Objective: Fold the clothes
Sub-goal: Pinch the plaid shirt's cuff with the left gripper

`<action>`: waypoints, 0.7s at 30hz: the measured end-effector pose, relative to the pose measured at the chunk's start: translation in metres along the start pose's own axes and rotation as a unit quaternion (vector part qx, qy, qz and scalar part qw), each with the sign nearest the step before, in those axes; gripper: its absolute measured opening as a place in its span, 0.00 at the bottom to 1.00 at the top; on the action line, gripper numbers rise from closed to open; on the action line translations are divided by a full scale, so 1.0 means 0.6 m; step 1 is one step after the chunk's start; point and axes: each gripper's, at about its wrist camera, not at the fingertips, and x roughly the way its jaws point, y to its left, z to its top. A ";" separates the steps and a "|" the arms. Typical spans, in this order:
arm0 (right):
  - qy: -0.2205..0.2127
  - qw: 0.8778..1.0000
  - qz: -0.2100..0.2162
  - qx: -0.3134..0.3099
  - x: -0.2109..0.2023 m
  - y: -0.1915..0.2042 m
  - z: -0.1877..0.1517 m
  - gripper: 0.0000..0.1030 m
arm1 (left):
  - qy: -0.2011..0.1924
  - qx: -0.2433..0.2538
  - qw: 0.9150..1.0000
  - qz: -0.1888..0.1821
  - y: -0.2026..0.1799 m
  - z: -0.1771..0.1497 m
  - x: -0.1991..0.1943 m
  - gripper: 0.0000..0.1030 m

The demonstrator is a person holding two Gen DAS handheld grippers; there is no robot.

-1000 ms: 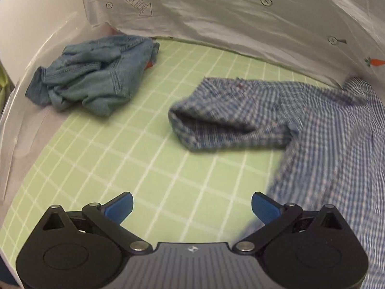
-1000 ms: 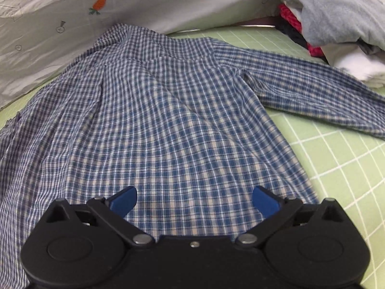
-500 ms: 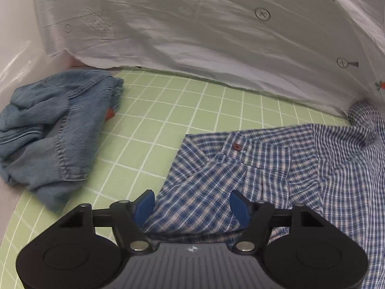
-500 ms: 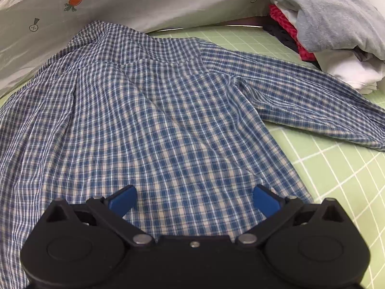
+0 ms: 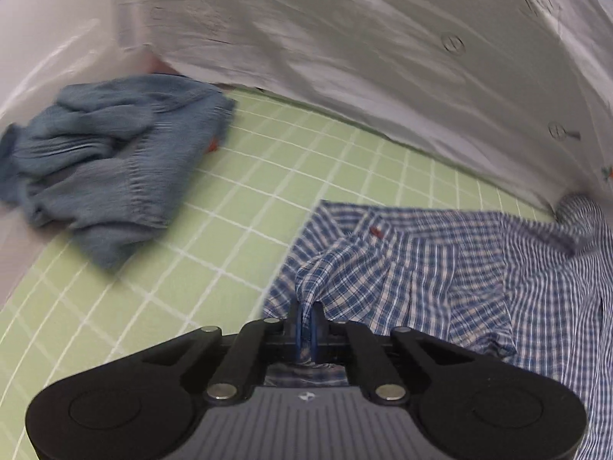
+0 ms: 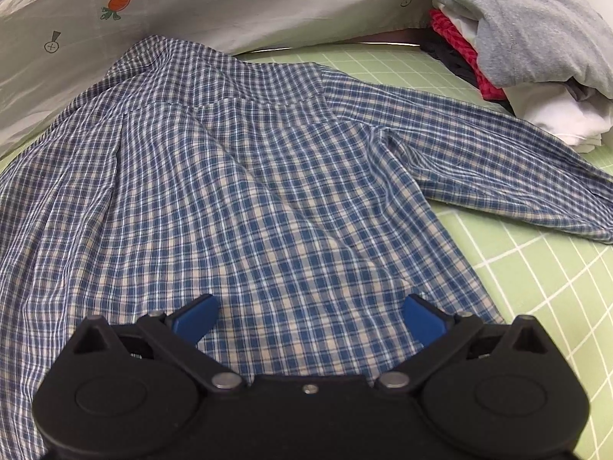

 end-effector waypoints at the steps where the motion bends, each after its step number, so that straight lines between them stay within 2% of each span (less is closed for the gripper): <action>1: 0.000 1.000 0.001 -0.001 0.000 0.000 -0.001 1.00 | -0.007 -0.022 1.000 0.008 0.008 -0.005 -0.012 0.05; 3: -0.002 1.000 0.002 -0.002 -0.001 0.001 -0.003 1.00 | -0.013 -0.105 0.994 0.027 0.040 -0.019 -0.035 0.05; 4: -0.003 1.000 0.002 -0.003 -0.002 0.001 -0.004 1.00 | -0.013 -0.147 0.988 0.037 0.057 -0.028 -0.042 0.05; 6: -0.005 1.000 0.003 -0.003 -0.003 0.002 -0.006 1.00 | -0.002 -0.190 0.981 0.046 0.085 -0.042 -0.045 0.06; 7: -0.006 1.000 0.003 -0.003 -0.003 0.003 -0.006 1.00 | 0.003 -0.211 0.976 0.050 0.099 -0.049 -0.047 0.09; 12: -0.007 1.000 0.002 -0.003 -0.004 0.003 -0.007 1.00 | 0.002 -0.153 0.987 0.048 0.102 -0.054 -0.062 0.18; 16: -0.008 1.000 0.003 -0.003 -0.005 0.003 -0.005 1.00 | -0.023 -0.116 0.992 0.049 0.092 -0.037 -0.068 0.34; 19: -0.008 1.000 0.003 -0.004 -0.005 0.002 -0.006 1.00 | -0.032 -0.032 0.998 0.037 0.064 -0.019 -0.059 0.43; 21: -0.008 1.000 0.003 -0.003 -0.006 0.002 -0.006 1.00 | -0.022 0.022 0.999 0.025 0.041 -0.011 -0.046 0.51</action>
